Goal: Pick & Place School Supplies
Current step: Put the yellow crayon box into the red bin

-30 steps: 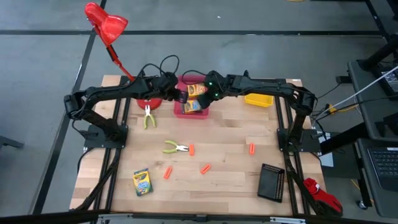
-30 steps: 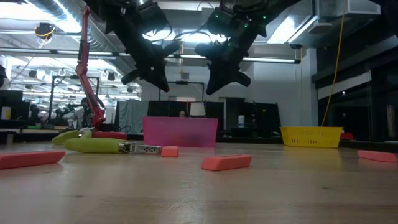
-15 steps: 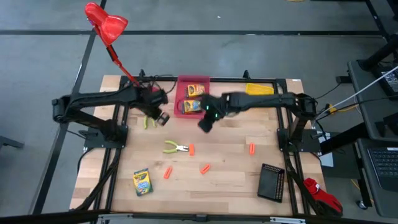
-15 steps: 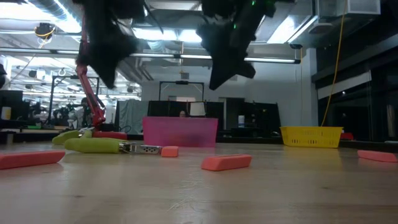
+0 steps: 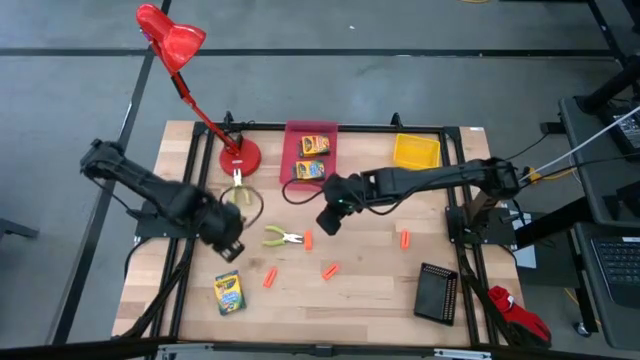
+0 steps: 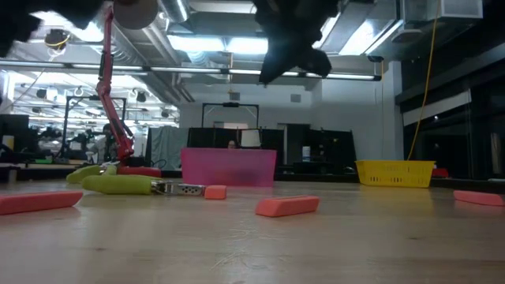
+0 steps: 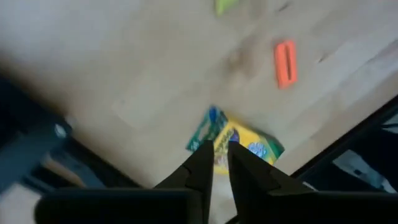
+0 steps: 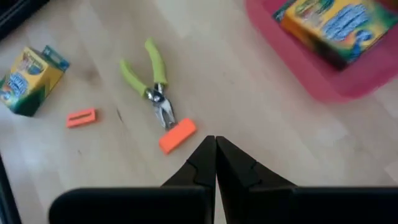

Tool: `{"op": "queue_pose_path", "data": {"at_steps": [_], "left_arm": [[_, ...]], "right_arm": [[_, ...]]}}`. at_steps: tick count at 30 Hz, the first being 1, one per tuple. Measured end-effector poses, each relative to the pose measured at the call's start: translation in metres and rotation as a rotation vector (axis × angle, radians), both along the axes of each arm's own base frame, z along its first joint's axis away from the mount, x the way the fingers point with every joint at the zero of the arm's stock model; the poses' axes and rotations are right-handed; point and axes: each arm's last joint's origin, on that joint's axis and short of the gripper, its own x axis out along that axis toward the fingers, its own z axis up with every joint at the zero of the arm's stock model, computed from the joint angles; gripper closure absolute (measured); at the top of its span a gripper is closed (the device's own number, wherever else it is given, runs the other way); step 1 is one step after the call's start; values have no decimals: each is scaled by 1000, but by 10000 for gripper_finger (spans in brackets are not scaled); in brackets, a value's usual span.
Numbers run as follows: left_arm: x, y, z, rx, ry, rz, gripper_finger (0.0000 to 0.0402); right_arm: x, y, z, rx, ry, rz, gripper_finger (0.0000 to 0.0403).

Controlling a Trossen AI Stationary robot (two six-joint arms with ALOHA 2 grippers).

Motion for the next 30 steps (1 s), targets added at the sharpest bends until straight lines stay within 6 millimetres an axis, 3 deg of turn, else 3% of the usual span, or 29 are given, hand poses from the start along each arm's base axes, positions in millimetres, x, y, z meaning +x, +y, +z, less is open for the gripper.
{"op": "queue_pose_path", "data": {"at_steps": [8,11,17,24,30], "left_arm": [[20,-56,-40,24,146,9,303],[21,-73,-57,28,238,38,300],[25,-112,-76,-55,179,91,312],[30,-135,-105,-47,209,177,326],[55,-139,-127,-108,173,169,338]], "right_arm": [[-12,-1,22,-41,-60,-9,389],[-18,3,29,-48,-66,4,389],[-31,11,37,-82,-43,16,389],[-39,19,44,-82,-55,29,389],[-50,21,52,-103,-45,27,389]]}}
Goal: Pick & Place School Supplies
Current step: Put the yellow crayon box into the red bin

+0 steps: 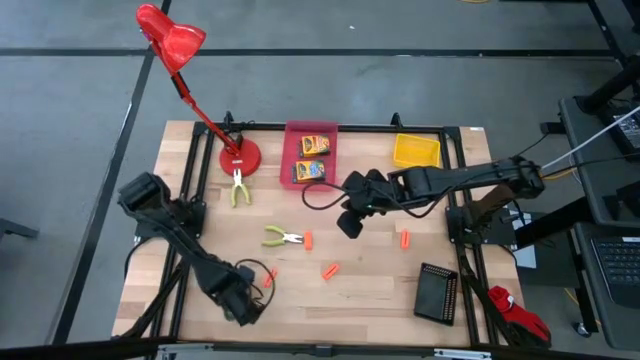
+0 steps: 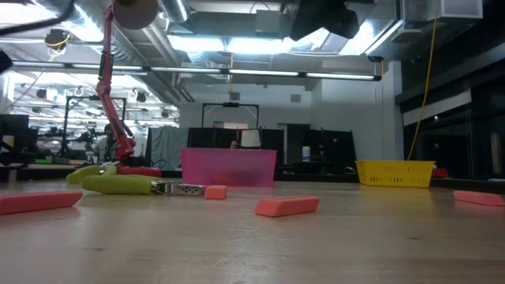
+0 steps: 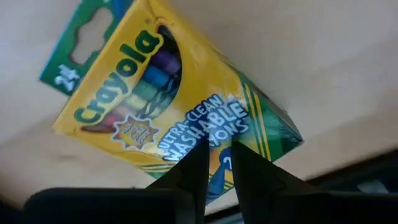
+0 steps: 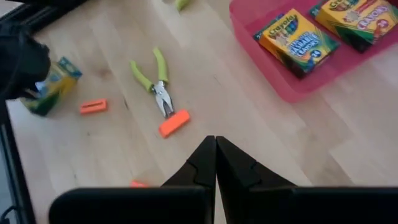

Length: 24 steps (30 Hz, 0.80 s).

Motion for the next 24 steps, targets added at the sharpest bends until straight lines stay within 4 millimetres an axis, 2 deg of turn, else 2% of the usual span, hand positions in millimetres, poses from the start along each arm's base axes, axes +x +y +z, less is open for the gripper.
{"op": "queue_pose_path", "data": {"at_steps": [5,11,14,19,21,24], "left_arm": [[32,19,-5,-27,-104,-13,341],[72,65,-3,34,-283,-19,341],[94,95,-2,58,-387,8,341],[130,157,8,117,-629,109,341],[143,179,19,114,-777,150,341],[151,206,44,106,-955,168,341]], "right_arm": [[-12,1,6,-13,20,-16,389],[-30,0,16,-41,45,-47,389],[-40,-3,19,-45,80,-63,389],[-57,-2,24,-78,124,-94,389],[-62,0,26,-79,128,-96,389],[-65,4,27,-73,130,-95,389]]}}
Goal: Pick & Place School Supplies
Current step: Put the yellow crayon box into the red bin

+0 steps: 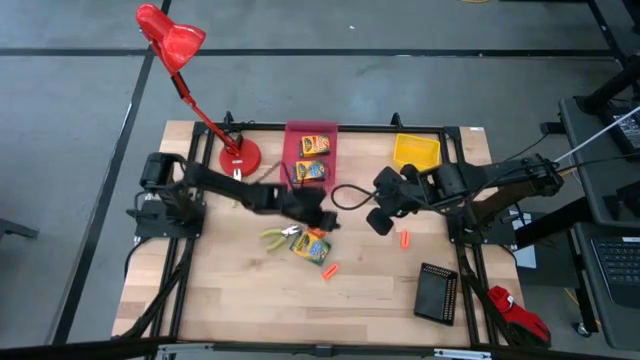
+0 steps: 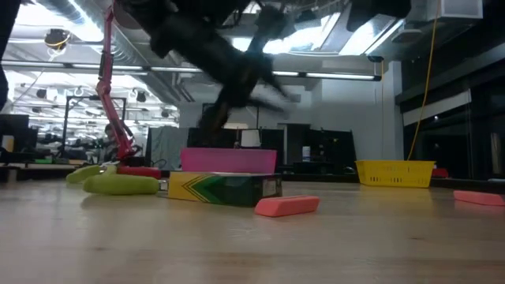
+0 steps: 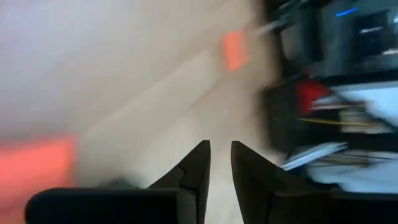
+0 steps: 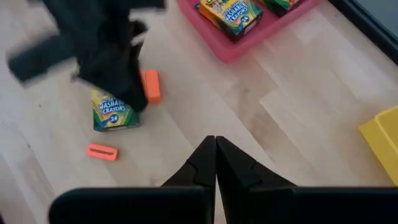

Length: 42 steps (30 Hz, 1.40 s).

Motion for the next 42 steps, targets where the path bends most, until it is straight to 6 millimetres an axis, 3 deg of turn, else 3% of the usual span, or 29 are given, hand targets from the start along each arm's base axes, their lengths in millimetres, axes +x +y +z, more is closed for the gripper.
{"op": "queue_pose_path", "data": {"at_steps": [2,5,8,13,18,25,31,42], "left_arm": [[-7,11,5,8,40,-30,341],[-28,13,0,26,250,-99,341],[-48,5,4,59,388,-170,341],[-64,-14,11,152,456,-259,339],[-70,-21,-6,160,506,-291,322],[-79,-18,-30,118,478,-272,300],[-76,-14,-34,81,392,-227,301],[-73,-1,-39,100,394,-184,304]], "right_arm": [[0,3,0,9,-3,-2,389],[5,7,-11,88,-42,-7,390],[13,12,-31,194,-69,-31,389],[24,25,-64,358,-201,-93,377],[29,28,-86,492,-284,-185,346],[34,28,-94,553,-341,-232,307],[40,30,-104,562,-321,-255,305],[60,36,-123,654,-306,-249,308]]}}
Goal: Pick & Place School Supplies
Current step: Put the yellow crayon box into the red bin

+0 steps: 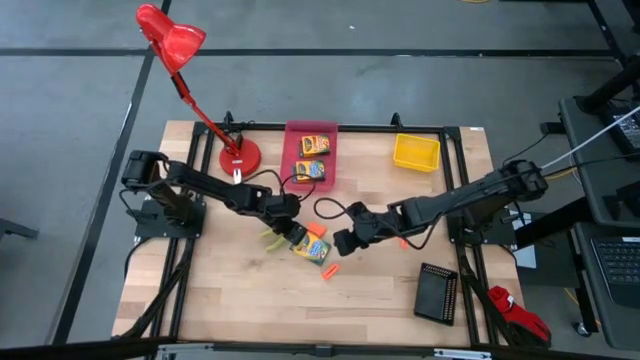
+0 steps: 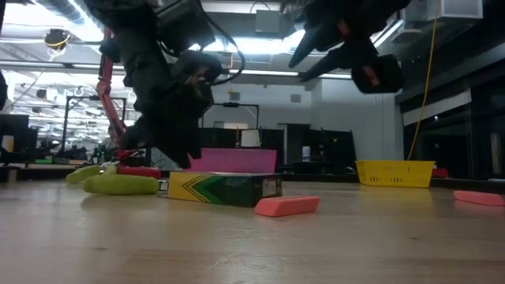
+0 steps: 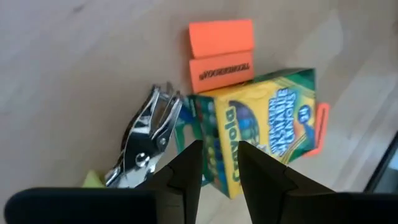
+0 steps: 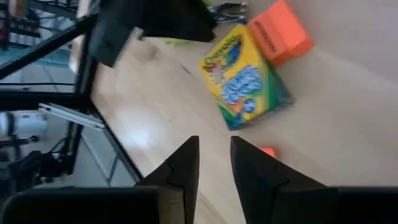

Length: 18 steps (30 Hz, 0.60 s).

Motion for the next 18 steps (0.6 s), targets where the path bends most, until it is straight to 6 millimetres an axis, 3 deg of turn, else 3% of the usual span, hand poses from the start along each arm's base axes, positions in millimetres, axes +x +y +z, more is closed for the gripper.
{"op": "queue_pose_path", "data": {"at_steps": [9,18], "left_arm": [[10,-2,-18,-57,-1,-24,304],[10,-4,-19,-42,-1,-42,304]], "right_arm": [[27,14,-31,131,-40,38,309],[24,23,-64,168,146,38,295]]}}
